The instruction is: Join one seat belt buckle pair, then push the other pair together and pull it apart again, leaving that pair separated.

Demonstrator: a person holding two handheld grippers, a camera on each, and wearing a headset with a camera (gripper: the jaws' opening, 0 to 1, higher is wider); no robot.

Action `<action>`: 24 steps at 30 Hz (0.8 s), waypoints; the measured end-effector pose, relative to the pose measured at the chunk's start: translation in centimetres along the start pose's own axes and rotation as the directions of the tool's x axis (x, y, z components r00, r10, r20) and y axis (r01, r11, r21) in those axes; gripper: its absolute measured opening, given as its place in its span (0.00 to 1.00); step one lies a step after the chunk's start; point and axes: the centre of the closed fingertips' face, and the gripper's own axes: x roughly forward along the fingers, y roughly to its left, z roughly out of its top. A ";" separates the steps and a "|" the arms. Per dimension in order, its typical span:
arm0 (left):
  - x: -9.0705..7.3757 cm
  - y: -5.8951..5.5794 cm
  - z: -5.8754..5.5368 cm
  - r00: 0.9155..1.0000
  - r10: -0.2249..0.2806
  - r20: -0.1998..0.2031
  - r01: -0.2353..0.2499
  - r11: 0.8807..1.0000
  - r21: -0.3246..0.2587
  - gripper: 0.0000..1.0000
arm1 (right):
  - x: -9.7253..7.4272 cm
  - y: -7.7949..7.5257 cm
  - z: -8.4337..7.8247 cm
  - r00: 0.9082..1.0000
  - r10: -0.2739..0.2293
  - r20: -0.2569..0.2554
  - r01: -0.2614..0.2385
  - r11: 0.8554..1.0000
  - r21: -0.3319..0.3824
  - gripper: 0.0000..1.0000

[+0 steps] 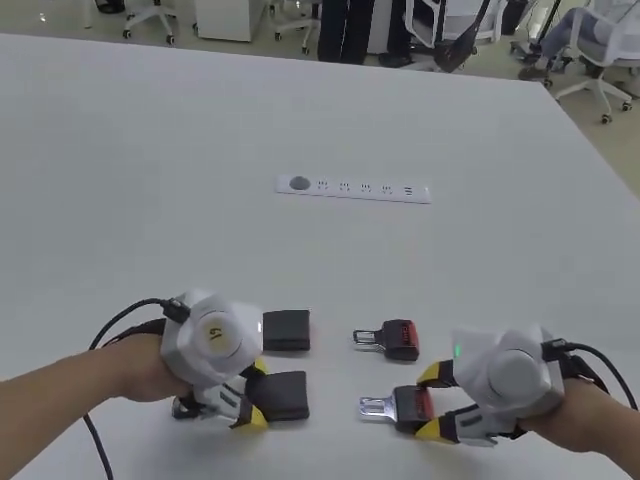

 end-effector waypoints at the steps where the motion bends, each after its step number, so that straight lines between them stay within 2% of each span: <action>1: 0.0 0.0 0.0 1.000 -0.003 -0.002 0.003 1.000 0.004 0.33 | 0.0 0.1 0.1 1.000 0.001 -0.001 -0.001 1.000 -0.002 0.31; 10: -0.2 -0.4 0.3 0.999 -0.034 -0.040 0.036 0.998 0.055 0.33 | 0.5 0.2 1.0 1.000 0.008 0.003 -0.008 1.000 -0.014 0.31; 24: -0.3 -0.4 0.2 0.997 -0.045 -0.067 0.049 0.996 0.070 0.33 | 1.4 0.2 2.5 1.000 0.017 0.011 -0.017 1.000 -0.023 0.31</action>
